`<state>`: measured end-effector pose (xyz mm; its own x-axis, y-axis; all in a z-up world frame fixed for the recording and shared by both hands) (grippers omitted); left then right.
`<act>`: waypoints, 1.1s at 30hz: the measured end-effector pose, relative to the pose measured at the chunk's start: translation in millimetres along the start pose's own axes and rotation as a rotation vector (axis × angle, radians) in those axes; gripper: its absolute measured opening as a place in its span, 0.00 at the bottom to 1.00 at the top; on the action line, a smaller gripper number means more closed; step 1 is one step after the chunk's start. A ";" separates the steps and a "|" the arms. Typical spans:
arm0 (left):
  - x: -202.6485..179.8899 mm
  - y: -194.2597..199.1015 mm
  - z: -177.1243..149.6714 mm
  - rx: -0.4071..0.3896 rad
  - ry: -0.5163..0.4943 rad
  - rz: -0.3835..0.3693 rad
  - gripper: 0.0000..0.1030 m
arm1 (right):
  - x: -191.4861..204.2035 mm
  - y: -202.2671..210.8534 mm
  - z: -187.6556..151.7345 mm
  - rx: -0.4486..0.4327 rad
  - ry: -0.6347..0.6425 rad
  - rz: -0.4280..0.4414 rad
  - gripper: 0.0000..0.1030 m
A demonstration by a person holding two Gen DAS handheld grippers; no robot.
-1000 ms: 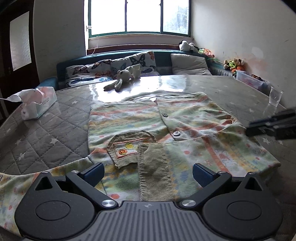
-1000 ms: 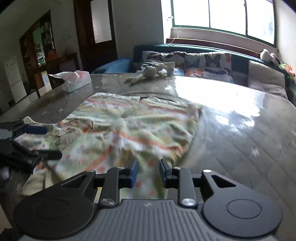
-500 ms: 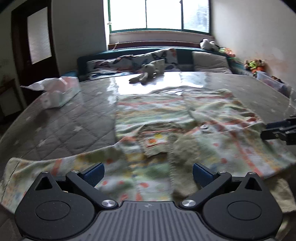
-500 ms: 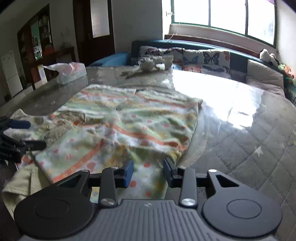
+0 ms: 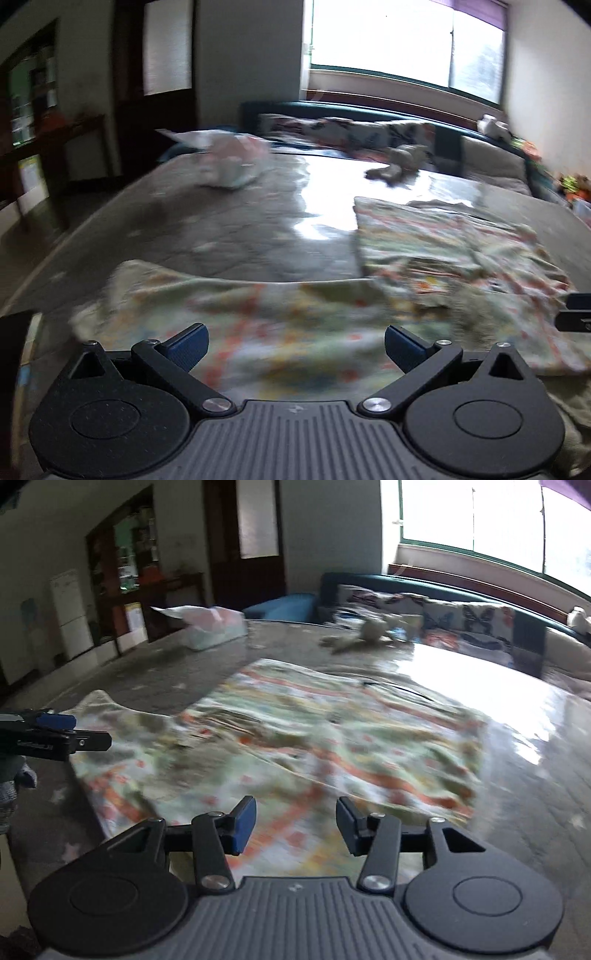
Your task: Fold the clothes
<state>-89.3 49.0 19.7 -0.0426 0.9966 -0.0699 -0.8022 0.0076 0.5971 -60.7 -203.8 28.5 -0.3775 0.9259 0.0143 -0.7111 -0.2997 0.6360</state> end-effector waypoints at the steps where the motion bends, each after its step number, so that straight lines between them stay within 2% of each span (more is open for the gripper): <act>1: 8.0 1.9 -0.3 -0.005 0.020 0.022 1.00 | 5.7 -3.3 1.6 0.002 0.010 0.015 0.50; 6: 49.9 7.8 -0.7 -0.025 0.137 0.127 1.00 | 30.3 -21.7 -1.9 0.046 0.084 0.050 0.50; 10: 75.9 6.0 1.8 -0.034 0.199 0.182 0.99 | 31.9 -19.1 -1.7 0.042 0.078 0.052 0.50; 13: 93.7 0.9 3.8 -0.031 0.253 0.201 0.86 | 29.9 -14.3 -2.0 0.038 0.074 0.047 0.50; 15: 107.1 -1.8 4.1 -0.022 0.316 0.200 0.73 | 27.8 -11.6 -2.6 0.037 0.069 0.042 0.50; 16: 112.5 -2.3 3.8 -0.023 0.340 0.201 0.71 | 26.8 -10.6 -2.9 0.037 0.066 0.041 0.50; 18: 122.9 -2.9 3.1 -0.026 0.382 0.203 0.59 | 24.9 -9.1 -3.7 0.037 0.060 0.039 0.50; 23: 131.9 -2.1 3.3 -0.029 0.397 0.214 0.36 | 22.2 -9.3 -5.5 0.041 0.049 0.034 0.50; 26: 134.4 -1.9 2.3 -0.035 0.398 0.227 0.27 | 22.4 -9.1 -5.7 0.039 0.046 0.036 0.50; 28: 136.3 -2.3 1.4 -0.038 0.401 0.244 0.17 | 23.1 -8.4 -5.7 0.036 0.045 0.036 0.50; 29: 137.3 -2.0 0.8 -0.041 0.402 0.254 0.09 | 23.5 -7.8 -5.7 0.034 0.045 0.037 0.50; 33: 138.0 2.7 3.4 -0.068 0.437 0.226 0.04 | 21.2 -3.3 -5.1 0.023 0.038 0.030 0.50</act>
<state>-95.2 186.9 14.4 -0.4541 0.8451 -0.2821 -0.7806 -0.2247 0.5833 -69.5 -184.4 22.8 -0.4213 0.9069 0.0049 -0.6855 -0.3219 0.6531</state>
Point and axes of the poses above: each gripper's, at about its wrist camera, not at the fingertips, and y roughly against the way its jaws point, x to its left, z to its top, the point moved 2 cm from there along -y, roughly the way its jaws point, and after that the axes turned 4 degrees about -z, right-handed, at the moved point
